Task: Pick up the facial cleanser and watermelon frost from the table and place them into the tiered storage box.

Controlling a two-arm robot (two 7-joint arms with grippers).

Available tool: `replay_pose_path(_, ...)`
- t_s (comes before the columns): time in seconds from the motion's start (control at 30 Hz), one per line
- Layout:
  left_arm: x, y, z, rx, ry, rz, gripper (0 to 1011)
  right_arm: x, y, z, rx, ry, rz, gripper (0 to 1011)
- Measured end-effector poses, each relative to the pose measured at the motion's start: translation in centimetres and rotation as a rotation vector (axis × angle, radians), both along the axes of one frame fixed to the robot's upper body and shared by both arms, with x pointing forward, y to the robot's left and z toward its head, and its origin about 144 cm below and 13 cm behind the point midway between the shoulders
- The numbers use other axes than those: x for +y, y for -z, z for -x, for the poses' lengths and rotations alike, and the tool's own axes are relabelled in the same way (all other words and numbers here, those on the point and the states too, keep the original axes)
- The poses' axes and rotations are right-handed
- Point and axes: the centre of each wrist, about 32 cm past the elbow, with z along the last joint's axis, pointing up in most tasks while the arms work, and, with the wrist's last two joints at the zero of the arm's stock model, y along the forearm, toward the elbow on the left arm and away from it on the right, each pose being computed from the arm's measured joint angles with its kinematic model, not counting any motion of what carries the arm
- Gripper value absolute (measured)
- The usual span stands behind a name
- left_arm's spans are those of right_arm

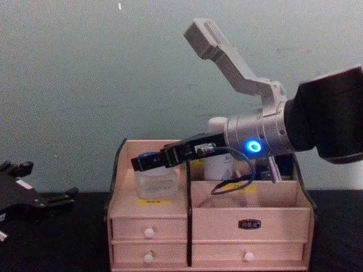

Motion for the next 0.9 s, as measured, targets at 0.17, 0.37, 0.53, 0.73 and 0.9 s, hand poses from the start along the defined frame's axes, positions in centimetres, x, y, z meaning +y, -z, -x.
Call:
replay_pose_path(0.17, 0.0, 0.0, 0.0, 0.000, 0.000, 0.000, 1001, 0.0, 0.0, 0.0, 0.001, 0.000, 0.000, 1002)
replay_pose_path(0.37, 0.0, 0.0, 0.0, 0.000, 0.000, 0.000, 1001, 0.0, 0.0, 0.0, 0.002, -0.001, -0.001, 1002)
replay_pose_path(0.53, 0.0, 0.0, 0.0, 0.000, 0.000, 0.000, 1001, -0.3, -0.2, 0.2, 0.004, -0.006, -0.018, 1003)
replay_pose_path(0.73, 0.0, 0.0, 0.0, 0.000, 0.000, 0.000, 1001, -1.3, -1.1, 1.0, -0.015, -0.008, -0.061, 1003)
replay_pose_path(0.9, 0.0, 0.0, 0.0, 0.000, 0.000, 0.000, 1001, -2.4, -1.9, 2.1, -0.044, -0.010, -0.103, 1003)
